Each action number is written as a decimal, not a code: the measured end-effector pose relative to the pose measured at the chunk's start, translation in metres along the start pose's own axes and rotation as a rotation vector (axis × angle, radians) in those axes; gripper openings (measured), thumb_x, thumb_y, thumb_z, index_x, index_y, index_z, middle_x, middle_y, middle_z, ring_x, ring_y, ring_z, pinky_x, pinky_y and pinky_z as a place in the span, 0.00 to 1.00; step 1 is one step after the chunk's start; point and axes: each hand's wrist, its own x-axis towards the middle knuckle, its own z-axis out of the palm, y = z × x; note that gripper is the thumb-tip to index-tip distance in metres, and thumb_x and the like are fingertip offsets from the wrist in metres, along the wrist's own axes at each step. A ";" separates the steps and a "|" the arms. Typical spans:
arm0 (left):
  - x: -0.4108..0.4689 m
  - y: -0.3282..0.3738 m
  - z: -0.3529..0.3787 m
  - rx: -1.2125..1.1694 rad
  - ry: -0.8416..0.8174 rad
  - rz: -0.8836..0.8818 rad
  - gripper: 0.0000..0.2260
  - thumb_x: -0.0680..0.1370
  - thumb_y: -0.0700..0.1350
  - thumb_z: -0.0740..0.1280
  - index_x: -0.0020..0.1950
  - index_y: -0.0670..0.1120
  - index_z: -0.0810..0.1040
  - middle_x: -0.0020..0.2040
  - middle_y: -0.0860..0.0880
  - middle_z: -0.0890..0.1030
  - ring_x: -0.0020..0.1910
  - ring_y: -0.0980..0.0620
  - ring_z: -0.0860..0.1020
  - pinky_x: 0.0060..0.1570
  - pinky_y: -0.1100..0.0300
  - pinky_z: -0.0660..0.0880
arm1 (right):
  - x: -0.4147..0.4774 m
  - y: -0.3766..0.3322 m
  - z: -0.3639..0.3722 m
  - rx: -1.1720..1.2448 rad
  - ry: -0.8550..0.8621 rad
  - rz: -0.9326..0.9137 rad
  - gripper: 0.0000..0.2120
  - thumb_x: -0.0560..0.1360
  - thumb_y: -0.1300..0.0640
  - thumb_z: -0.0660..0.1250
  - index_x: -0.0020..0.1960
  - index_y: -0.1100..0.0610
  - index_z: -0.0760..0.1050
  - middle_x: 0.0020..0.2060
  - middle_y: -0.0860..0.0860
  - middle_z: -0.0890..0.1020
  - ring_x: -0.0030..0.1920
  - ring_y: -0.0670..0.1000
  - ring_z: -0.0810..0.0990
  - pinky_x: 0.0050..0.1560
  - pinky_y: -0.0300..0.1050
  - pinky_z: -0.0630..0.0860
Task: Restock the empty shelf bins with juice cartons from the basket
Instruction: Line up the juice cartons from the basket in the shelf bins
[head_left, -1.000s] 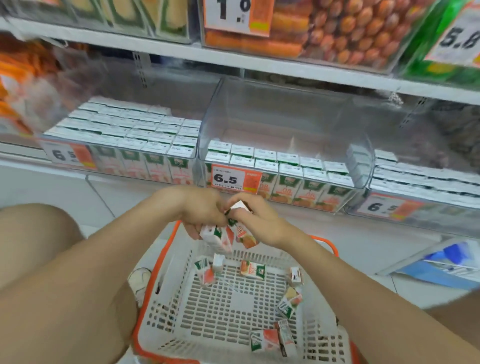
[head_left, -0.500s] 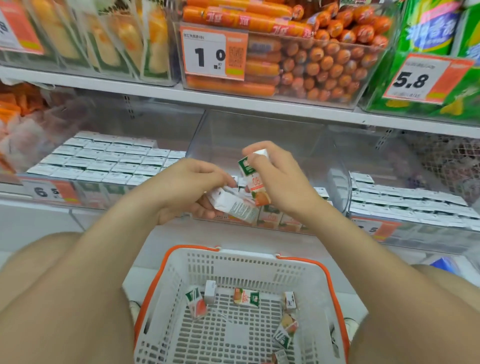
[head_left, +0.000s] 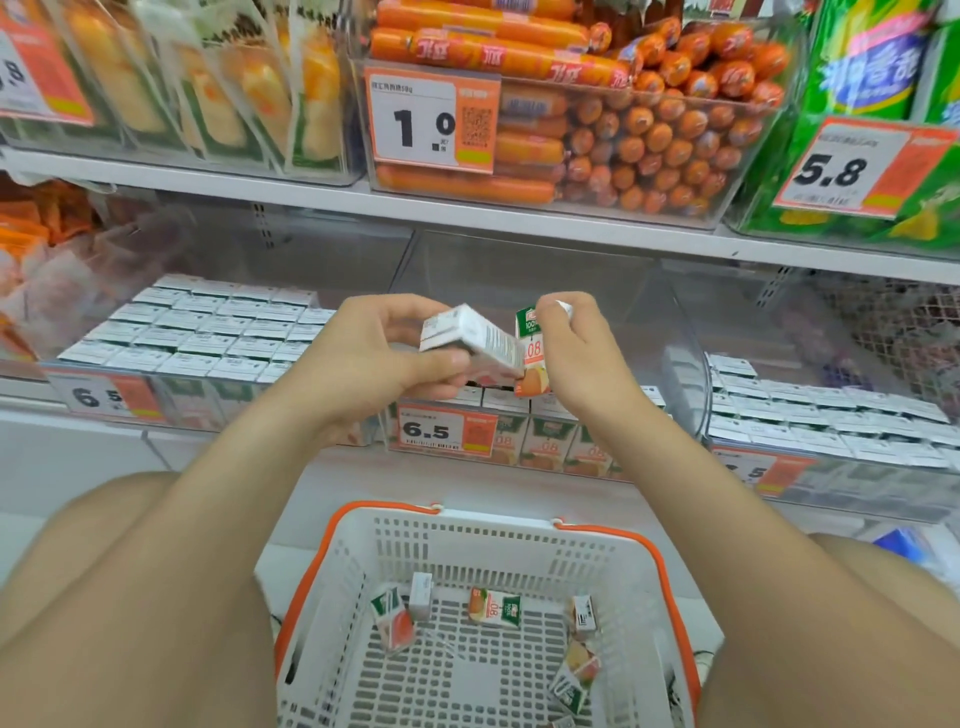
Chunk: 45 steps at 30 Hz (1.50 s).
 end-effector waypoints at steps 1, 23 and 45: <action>0.000 0.001 -0.001 0.055 0.054 0.036 0.10 0.77 0.43 0.78 0.58 0.51 0.86 0.51 0.49 0.88 0.42 0.49 0.87 0.40 0.56 0.84 | 0.002 0.000 0.000 -0.017 0.006 -0.005 0.14 0.85 0.45 0.55 0.67 0.48 0.69 0.53 0.48 0.80 0.47 0.49 0.83 0.56 0.55 0.81; 0.024 -0.015 -0.049 0.037 0.490 0.086 0.11 0.82 0.50 0.72 0.62 0.49 0.77 0.50 0.48 0.82 0.47 0.50 0.87 0.39 0.50 0.86 | 0.077 0.011 0.085 -0.518 -0.252 -0.433 0.22 0.81 0.59 0.69 0.74 0.53 0.73 0.67 0.51 0.80 0.64 0.57 0.78 0.61 0.46 0.73; 0.000 -0.024 -0.131 0.453 0.288 0.042 0.14 0.79 0.57 0.74 0.62 0.57 0.80 0.54 0.56 0.81 0.50 0.54 0.83 0.44 0.51 0.83 | 0.024 -0.042 0.148 -0.488 -0.262 -0.758 0.23 0.79 0.53 0.68 0.74 0.50 0.69 0.62 0.46 0.80 0.62 0.50 0.78 0.63 0.52 0.77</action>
